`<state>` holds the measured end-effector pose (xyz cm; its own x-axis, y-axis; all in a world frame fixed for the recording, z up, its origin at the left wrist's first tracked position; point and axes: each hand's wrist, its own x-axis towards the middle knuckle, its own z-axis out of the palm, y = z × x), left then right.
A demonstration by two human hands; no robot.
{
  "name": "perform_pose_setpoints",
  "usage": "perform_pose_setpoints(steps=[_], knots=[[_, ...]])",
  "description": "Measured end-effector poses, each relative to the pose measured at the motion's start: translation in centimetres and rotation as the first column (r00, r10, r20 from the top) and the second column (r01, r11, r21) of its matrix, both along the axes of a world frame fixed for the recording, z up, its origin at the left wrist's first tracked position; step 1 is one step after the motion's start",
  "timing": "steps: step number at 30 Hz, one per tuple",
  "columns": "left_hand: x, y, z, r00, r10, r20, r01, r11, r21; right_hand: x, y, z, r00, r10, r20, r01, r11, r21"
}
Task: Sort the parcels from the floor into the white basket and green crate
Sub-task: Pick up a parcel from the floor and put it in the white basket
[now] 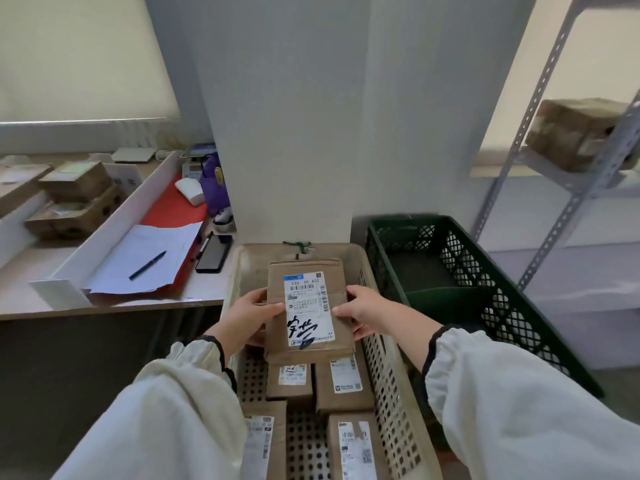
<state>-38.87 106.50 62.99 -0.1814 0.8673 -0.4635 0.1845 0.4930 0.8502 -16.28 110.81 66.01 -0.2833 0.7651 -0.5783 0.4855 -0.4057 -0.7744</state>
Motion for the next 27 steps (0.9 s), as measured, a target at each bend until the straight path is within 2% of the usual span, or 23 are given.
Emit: perform_pose_setpoints(steps=[10,16,19,23,25,27], knots=[[-0.1,2.3,-3.0,0.998,0.057,-0.011,-0.057,0.998,-0.032,-0.4,3.3,-3.6,1.0,0.026,0.0,-0.026,0.999,-0.045],[-1.8,3.7,-5.9,0.998,0.049,-0.03,-0.05,0.998,-0.027,-3.0,5.2,-7.2,1.0,-0.012,0.012,0.013,0.999,-0.048],[-2.9,4.9,-8.4,0.996,0.074,-0.055,-0.076,0.997,-0.028,-5.2,6.4,-10.2,0.998,-0.054,0.023,0.055,0.998,-0.043],[-3.6,5.7,-13.1,0.986,0.05,-0.161,-0.048,0.999,0.015,-7.5,7.3,-15.3,0.991,-0.104,0.088,0.105,0.994,-0.007],[-3.7,5.5,-16.2,0.978,0.021,-0.209,-0.021,1.0,0.003,-7.8,6.9,-18.4,0.987,-0.098,0.131,0.103,0.994,-0.033],[-3.3,4.4,-18.9,0.981,-0.007,-0.195,-0.003,0.999,-0.052,-7.1,5.5,-21.2,0.983,-0.098,0.156,0.117,0.986,-0.116]])
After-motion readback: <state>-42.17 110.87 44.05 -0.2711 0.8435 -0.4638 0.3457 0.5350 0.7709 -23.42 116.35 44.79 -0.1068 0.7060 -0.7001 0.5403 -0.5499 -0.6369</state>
